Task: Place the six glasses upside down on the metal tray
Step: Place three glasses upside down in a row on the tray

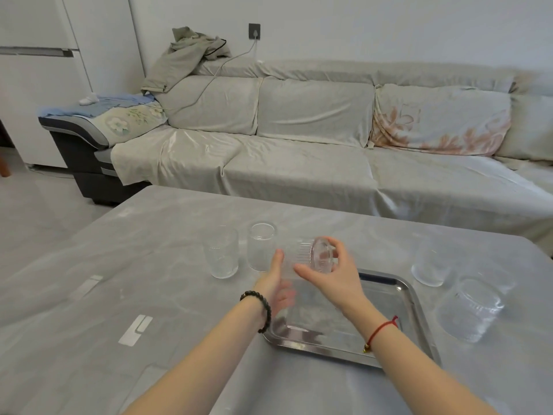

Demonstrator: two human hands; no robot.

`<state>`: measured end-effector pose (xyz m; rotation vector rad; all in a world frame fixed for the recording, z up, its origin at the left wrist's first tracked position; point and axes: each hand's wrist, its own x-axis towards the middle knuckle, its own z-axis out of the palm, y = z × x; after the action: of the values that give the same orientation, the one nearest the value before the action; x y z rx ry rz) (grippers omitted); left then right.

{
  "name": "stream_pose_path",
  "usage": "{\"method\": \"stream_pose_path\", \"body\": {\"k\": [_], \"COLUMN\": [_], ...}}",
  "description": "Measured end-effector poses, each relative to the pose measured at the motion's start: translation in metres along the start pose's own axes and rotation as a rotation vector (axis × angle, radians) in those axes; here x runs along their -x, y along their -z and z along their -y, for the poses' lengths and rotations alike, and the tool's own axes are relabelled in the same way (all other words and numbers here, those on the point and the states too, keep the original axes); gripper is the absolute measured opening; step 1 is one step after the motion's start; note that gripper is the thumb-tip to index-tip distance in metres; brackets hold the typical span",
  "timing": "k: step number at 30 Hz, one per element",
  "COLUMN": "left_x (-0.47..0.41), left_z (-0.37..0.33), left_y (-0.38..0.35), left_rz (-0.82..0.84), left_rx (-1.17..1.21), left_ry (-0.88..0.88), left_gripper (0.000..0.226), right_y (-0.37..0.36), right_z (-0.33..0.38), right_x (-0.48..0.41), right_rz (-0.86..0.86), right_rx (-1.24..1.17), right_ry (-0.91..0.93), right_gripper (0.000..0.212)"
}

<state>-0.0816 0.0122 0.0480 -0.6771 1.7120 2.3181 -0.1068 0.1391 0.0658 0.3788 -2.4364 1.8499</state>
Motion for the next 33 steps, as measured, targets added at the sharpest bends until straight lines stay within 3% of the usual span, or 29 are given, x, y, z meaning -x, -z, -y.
{"method": "stream_pose_path", "body": {"k": [3, 9, 23, 25, 28, 30, 33], "left_x": [-0.010, -0.032, -0.054, -0.050, -0.040, -0.033, -0.028], "left_z": [0.008, 0.015, 0.033, 0.032, 0.016, 0.000, -0.019], "left_y": [0.008, 0.017, 0.026, 0.034, 0.060, 0.082, 0.116], "left_rz": [-0.141, 0.022, 0.071, -0.007, -0.252, -0.390, -0.537], "left_rx": [-0.395, -0.747, -0.564, -0.559, -0.520, -0.548, -0.631], "left_ry": [-0.180, -0.411, -0.482, -0.516, -0.726, -0.842, -0.943], "left_gripper": [0.067, 0.067, 0.068, 0.069, 0.059, 0.056, 0.056], "right_y": [0.005, -0.011, -0.029, -0.030, -0.038, -0.052, -0.083], "right_z": [-0.007, -0.031, -0.063, -0.056, -0.031, -0.011, 0.004], "right_x": [-0.012, -0.032, -0.027, -0.023, -0.023, -0.025, -0.029], "right_rz": [0.043, 0.103, 0.045, -0.007, -0.028, 0.066, 0.239], "right_rx": [0.200, 0.324, 0.220, 0.247, 0.344, 0.375, 0.307], "right_ry": [0.035, -0.017, -0.052, 0.024, 0.309, 0.430, 0.424], "right_gripper": [0.074, 0.084, 0.095, 0.093, 0.072, 0.059, 0.054]}}
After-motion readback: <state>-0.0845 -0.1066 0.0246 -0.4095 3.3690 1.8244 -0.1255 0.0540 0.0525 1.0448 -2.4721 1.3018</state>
